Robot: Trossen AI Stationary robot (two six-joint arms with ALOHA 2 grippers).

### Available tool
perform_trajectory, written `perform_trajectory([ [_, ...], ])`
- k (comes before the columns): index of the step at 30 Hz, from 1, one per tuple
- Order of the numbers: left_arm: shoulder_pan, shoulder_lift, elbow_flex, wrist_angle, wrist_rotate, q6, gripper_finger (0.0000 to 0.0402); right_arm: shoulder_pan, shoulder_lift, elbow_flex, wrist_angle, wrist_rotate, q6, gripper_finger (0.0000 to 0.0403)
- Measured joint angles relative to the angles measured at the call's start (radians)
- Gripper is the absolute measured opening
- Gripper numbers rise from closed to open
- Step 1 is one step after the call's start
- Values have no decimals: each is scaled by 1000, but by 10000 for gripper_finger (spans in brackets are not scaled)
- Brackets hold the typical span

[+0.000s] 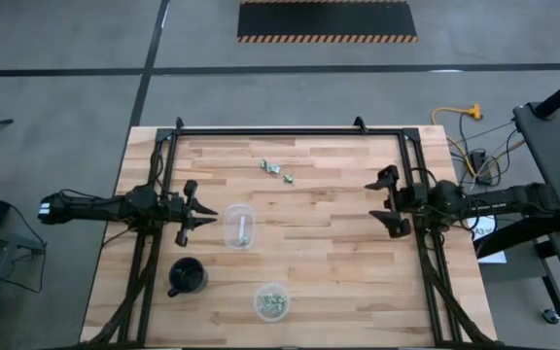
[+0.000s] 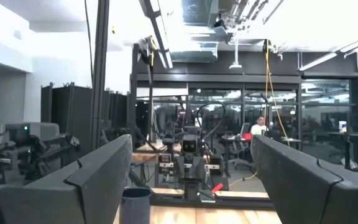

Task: Pick and place Stevia / Truvia into bins
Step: Put the truvia packet into the oval transparent container

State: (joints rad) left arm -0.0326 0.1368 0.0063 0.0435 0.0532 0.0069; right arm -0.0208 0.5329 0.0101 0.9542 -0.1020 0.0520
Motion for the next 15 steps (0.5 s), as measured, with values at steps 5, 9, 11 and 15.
perform_trajectory([
  [5, 0, 0, 0, 0, 0, 0, 57, 0, -104, 0, -120, 0, -6, 322],
  [9, 0, 0, 0, 0, 0, 0, 57, 0, -200, 0, -212, 0, -6, 319],
  [11, 0, 0, 0, 0, 0, 0, 57, 0, -250, 0, -275, 1, -7, 316],
  [15, 0, 0, 0, 0, 0, 0, 57, 0, -349, 0, -413, 37, 4, 313],
])
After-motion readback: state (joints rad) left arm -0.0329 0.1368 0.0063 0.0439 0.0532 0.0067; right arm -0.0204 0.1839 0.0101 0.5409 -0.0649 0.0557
